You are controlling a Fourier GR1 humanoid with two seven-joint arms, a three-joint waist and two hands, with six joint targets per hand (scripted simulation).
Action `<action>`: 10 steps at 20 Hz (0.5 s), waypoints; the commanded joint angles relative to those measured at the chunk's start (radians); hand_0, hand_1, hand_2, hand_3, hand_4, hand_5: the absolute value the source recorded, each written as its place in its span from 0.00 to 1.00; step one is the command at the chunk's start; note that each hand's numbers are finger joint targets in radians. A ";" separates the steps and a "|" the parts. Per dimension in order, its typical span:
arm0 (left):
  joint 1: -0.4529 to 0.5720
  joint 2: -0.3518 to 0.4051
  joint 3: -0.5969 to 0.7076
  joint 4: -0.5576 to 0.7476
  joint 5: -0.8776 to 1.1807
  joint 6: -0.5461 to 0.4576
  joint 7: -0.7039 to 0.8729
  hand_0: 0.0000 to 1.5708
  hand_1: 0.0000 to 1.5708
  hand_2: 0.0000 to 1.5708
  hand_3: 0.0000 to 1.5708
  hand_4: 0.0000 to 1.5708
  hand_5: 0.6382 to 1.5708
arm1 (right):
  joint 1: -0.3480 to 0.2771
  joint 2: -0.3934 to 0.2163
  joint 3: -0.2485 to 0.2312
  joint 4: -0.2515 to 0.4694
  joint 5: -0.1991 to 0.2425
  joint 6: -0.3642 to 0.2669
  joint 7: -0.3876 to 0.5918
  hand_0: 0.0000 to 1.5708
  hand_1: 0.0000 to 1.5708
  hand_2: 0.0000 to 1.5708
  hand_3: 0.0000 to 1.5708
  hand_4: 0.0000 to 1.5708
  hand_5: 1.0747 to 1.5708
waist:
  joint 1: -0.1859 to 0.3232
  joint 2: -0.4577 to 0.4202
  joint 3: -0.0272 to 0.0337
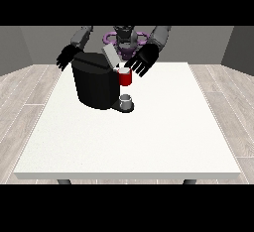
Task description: Insert the coffee pod into the coffee machine and close the lid
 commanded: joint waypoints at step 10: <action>0.000 -0.015 -0.066 0.005 -0.070 -0.040 -0.005 0.00 0.00 0.00 0.00 0.00 1.00 | 0.021 0.034 0.018 0.029 0.013 -0.023 -0.019 0.00 0.00 0.00 0.00 0.27 1.00 | 0.002 -0.015 -0.0007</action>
